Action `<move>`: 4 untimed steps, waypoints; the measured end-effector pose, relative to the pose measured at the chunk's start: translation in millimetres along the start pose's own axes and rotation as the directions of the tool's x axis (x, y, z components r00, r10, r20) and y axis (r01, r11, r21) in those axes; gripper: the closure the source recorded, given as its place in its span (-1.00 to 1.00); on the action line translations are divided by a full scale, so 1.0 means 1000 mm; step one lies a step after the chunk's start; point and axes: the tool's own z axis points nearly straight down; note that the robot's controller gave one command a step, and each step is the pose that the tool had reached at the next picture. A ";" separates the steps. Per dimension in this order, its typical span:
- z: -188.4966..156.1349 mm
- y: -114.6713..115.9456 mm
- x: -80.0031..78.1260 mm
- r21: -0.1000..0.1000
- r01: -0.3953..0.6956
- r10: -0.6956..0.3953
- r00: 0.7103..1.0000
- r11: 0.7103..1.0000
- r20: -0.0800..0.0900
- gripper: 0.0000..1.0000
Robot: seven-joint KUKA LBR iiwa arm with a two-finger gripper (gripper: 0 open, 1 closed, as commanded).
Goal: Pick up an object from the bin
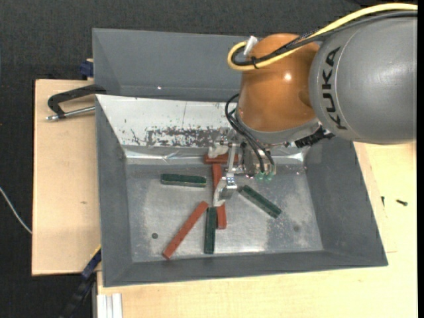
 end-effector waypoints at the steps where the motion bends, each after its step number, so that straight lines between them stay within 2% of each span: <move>1: 0.000 0.000 0.000 0.000 0.000 0.000 1.000 1.000 0.000 -1.00; 2: 0.050 0.002 0.007 0.000 0.085 -0.085 0.996 0.996 0.003 -1.00; 3: 0.100 0.018 0.010 0.002 0.336 -0.336 0.942 0.942 0.001 -1.00; 4: 0.129 0.027 0.005 0.000 0.398 -0.398 0.917 0.917 0.019 -1.00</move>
Offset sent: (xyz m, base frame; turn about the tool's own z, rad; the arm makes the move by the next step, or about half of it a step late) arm -0.0191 0.0018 -0.1323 -0.2117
